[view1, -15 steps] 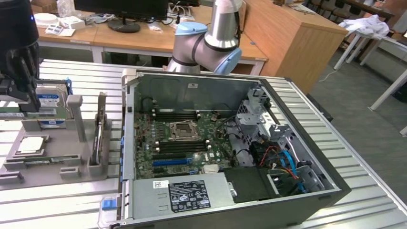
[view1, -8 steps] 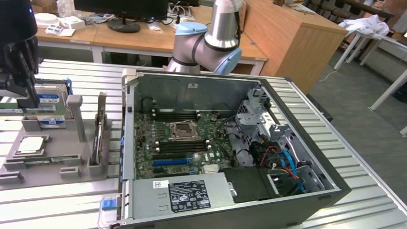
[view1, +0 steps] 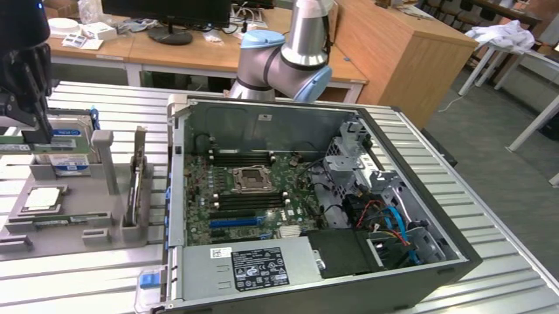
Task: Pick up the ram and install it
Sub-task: 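Pick up the ram and move it above insertion slot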
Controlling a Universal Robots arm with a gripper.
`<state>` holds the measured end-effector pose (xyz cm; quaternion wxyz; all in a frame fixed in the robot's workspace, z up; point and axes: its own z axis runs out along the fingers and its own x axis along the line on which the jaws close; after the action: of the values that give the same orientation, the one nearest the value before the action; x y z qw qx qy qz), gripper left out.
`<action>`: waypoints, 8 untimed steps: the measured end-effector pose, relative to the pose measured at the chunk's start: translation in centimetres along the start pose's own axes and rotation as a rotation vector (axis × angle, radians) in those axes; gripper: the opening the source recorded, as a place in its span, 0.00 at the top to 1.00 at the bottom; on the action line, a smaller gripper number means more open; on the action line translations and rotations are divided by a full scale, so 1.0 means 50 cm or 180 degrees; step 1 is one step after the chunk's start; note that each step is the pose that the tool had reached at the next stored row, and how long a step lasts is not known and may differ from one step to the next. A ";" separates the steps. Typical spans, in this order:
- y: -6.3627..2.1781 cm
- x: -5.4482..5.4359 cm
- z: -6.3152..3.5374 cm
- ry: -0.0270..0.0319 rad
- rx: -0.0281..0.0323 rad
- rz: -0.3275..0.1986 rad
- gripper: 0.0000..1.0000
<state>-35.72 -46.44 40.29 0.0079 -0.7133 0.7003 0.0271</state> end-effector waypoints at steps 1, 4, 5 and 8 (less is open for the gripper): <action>0.000 0.000 -0.003 0.0000 0.0000 0.0000 0.88; -0.001 0.000 -0.008 0.0000 0.0000 0.0000 0.88; -0.001 0.000 -0.008 -0.0001 0.0001 0.0000 0.88; -0.001 0.000 -0.008 0.0000 0.0000 0.0000 0.88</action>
<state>-35.66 -46.44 40.70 0.0080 -0.7132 0.7004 0.0272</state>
